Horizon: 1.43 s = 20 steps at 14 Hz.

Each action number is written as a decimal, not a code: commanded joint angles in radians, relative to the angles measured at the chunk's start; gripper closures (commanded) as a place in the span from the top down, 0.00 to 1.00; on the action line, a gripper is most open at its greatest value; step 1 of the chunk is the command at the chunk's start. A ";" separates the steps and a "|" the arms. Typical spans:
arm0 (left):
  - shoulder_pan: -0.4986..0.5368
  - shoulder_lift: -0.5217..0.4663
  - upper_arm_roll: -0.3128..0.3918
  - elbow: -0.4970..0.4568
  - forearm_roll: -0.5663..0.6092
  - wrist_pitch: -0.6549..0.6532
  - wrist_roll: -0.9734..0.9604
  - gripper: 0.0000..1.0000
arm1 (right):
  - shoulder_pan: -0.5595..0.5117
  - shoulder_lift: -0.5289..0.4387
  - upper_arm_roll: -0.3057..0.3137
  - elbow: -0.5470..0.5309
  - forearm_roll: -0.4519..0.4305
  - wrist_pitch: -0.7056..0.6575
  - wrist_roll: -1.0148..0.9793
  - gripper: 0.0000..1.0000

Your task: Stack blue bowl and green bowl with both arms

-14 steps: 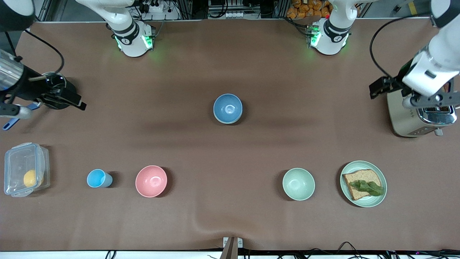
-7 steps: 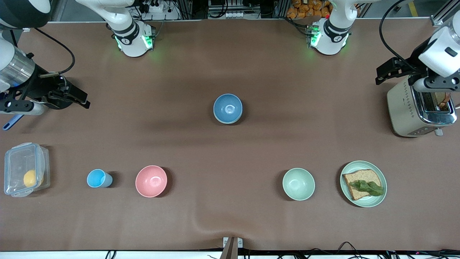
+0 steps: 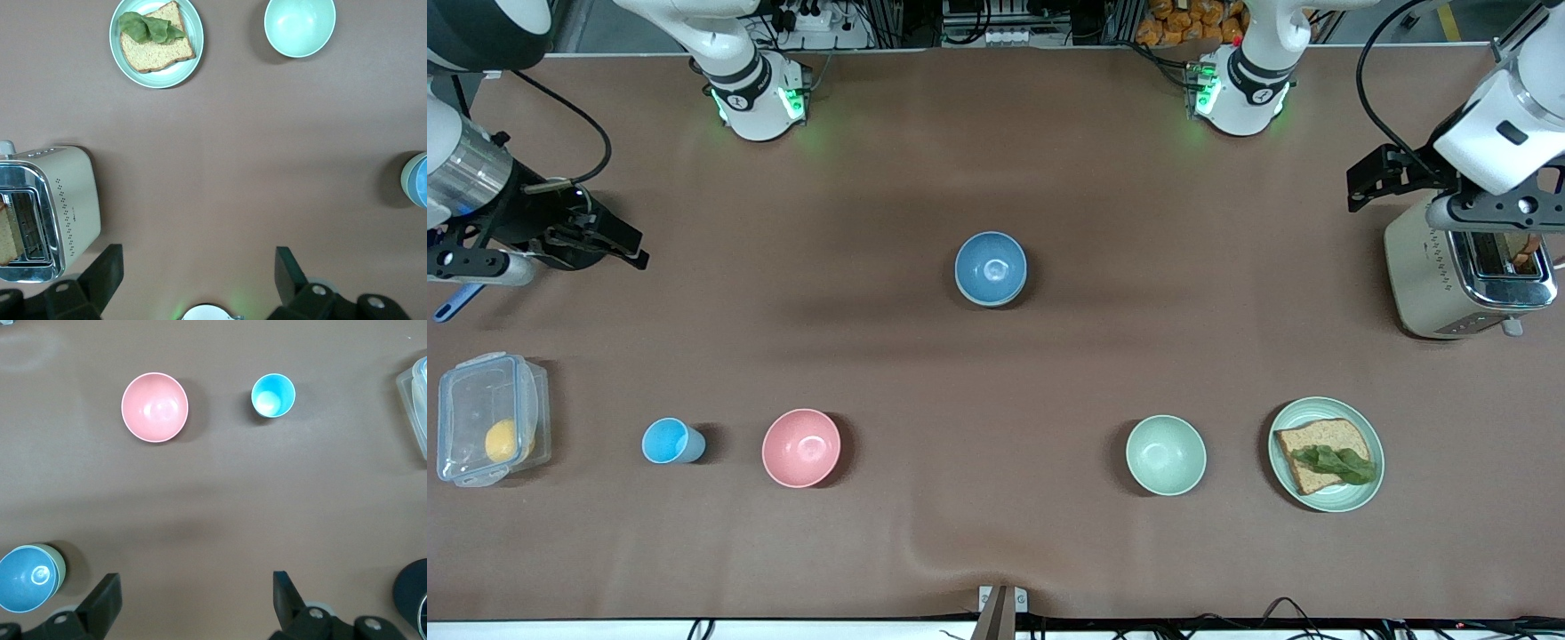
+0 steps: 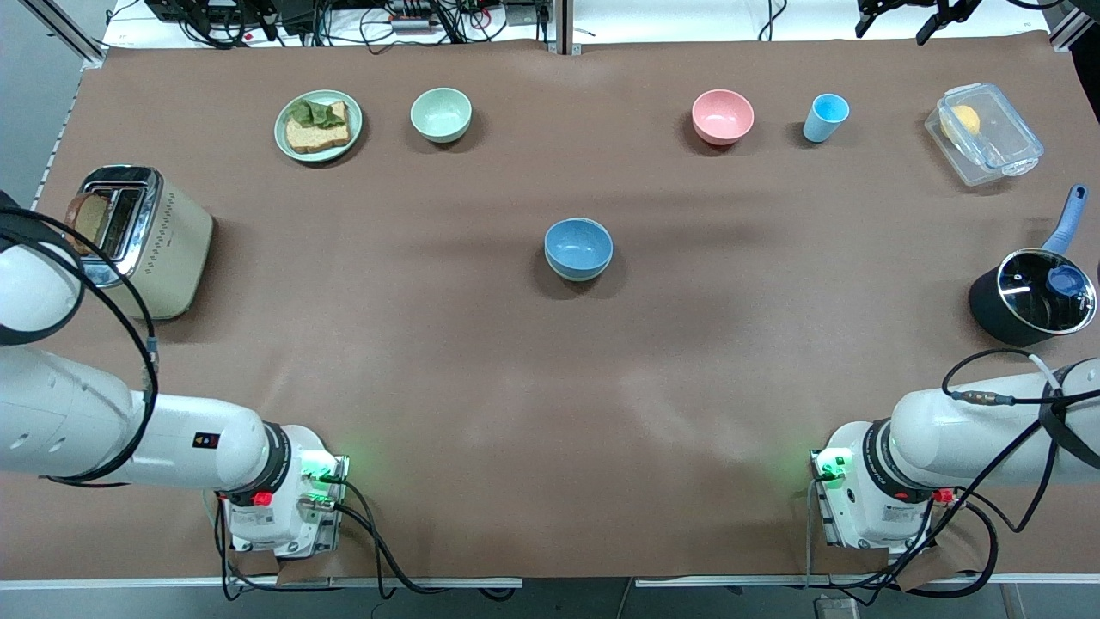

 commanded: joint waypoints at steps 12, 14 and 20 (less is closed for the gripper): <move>0.030 -0.032 0.024 -0.023 -0.031 -0.011 0.072 1.00 | 0.027 -0.005 0.002 -0.005 -0.019 0.003 0.008 1.00; 0.028 -0.030 0.023 -0.026 -0.043 0.005 0.057 1.00 | 0.025 -0.005 0.002 -0.005 -0.020 0.000 -0.003 1.00; 0.025 -0.035 0.021 -0.048 -0.048 0.055 0.046 1.00 | 0.024 -0.005 0.001 -0.005 -0.028 -0.005 -0.009 1.00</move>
